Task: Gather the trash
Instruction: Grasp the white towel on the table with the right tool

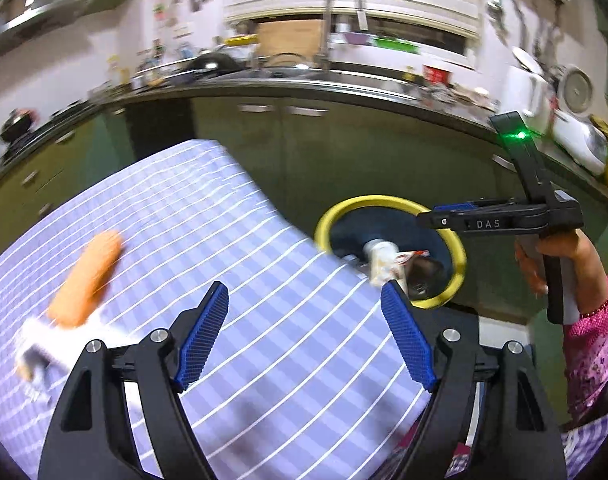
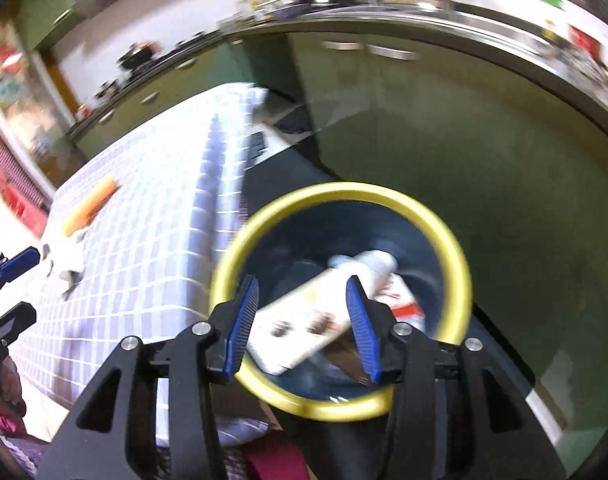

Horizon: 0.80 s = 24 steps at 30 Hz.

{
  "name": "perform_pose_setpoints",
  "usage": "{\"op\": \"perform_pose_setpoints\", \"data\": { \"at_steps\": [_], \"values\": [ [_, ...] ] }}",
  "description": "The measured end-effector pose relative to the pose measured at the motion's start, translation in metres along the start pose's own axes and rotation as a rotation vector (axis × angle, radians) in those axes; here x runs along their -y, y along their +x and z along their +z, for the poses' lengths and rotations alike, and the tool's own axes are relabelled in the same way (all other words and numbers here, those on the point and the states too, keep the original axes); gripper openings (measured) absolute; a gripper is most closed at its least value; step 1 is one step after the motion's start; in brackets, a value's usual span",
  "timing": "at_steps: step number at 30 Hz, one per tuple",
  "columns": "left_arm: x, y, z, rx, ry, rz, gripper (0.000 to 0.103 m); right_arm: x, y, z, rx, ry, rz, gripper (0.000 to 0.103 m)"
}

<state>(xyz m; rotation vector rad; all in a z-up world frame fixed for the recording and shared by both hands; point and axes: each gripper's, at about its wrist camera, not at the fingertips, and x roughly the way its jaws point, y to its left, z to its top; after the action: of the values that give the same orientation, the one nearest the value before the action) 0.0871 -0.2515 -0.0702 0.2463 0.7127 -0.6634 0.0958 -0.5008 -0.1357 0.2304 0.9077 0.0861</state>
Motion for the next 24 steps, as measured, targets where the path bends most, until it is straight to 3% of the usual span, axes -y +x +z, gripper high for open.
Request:
{"op": "perform_pose_setpoints", "data": {
  "at_steps": [9,15,19,24],
  "values": [
    [-0.086,-0.062,-0.065,0.000,-0.177,0.190,0.078,-0.137,0.039,0.030,-0.058,-0.243,0.202,0.044],
    [-0.123,-0.095,-0.103,0.014,-0.282,0.272,0.078,-0.231,0.067,0.034,-0.107,-0.407,0.312,0.044],
    [-0.138,-0.107,-0.118,0.023,-0.319,0.295,0.078,-0.271,0.087,0.032,-0.145,-0.460,0.339,0.044],
    [-0.141,-0.111,-0.126,0.031,-0.323,0.298,0.078,-0.286,0.111,0.028,-0.202,-0.474,0.327,0.043]
  ]
}}
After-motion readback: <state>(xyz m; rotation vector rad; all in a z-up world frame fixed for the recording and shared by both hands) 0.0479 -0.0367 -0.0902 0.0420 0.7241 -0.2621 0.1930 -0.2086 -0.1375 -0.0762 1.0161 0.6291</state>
